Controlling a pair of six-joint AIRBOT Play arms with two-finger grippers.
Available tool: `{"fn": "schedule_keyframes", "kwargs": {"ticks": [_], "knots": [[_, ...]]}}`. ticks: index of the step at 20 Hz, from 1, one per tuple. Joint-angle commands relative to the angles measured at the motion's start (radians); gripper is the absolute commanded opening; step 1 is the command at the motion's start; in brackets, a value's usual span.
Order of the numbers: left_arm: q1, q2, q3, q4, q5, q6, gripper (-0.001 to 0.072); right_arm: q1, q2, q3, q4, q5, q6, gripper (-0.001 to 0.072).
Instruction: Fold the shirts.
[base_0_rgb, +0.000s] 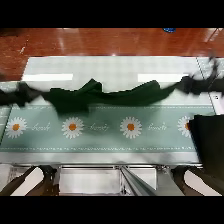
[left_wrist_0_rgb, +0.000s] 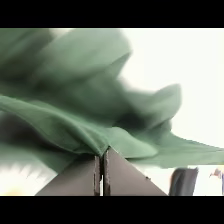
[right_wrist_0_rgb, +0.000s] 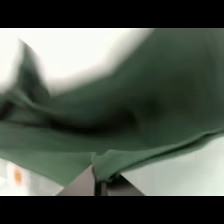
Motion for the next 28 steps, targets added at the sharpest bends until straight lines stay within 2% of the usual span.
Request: {"fn": "schedule_keyframes", "kwargs": {"ticks": [1, 3, 5, 7, 10, 13, 16, 18, 21, 23, 26, 28], "knots": [[0.001, 0.057, 0.402, -0.120, 0.044, -0.013, 0.0016, 0.034, 0.001, 0.456, -0.122, 0.030, 0.120, 0.0037], [0.001, 0.087, 0.622, -0.072, 0.045, -0.013, 0.0016, 0.034, 0.032, 0.640, -0.146, 0.041, 0.121, 0.0037], [0.001, 0.142, 0.791, 0.056, 0.027, -0.017, 0.0016, 0.034, 0.110, 0.725, -0.153, 0.039, 0.090, 0.0037], [0.002, 0.224, 0.875, 0.222, 0.016, -0.029, 0.0016, 0.034, 0.222, 0.731, -0.212, 0.046, 0.087, 0.0037], [-0.029, 0.388, 0.886, 0.496, 0.015, -0.118, 0.0016, 0.034, 0.377, 0.731, -0.342, 0.103, 0.114, 0.0037], [-0.216, 0.516, 0.886, 0.766, 0.016, -0.195, 0.0016, 0.034, 0.484, 0.731, -0.474, 0.206, 0.158, 0.0037], [-0.398, 0.575, 0.886, 0.929, -0.025, -0.285, 0.0016, 0.034, 0.531, 0.731, -0.542, 0.369, 0.179, 0.0037], [-0.451, 0.562, 0.871, 0.981, -0.104, -0.322, 0.0016, 0.034, 0.536, 0.711, -0.545, 0.435, 0.187, 0.0037], [-0.453, 0.532, 0.756, 0.986, -0.180, -0.345, 0.0016, 0.034, 0.539, 0.586, -0.515, 0.431, 0.197, 0.0037], [-0.454, 0.491, 0.661, 0.985, -0.220, -0.409, 0.0016, 0.034, 0.539, 0.432, -0.476, 0.404, 0.196, 0.0037], [-0.454, 0.386, 0.508, 0.918, -0.204, -0.424, 0.0016, 0.034, 0.524, 0.170, -0.428, 0.254, 0.174, 0.0037], [-0.454, 0.280, 0.417, 0.879, -0.156, -0.405, 0.0016, 0.034, 0.465, 0.023, -0.384, 0.128, 0.139, 0.0037]]}}
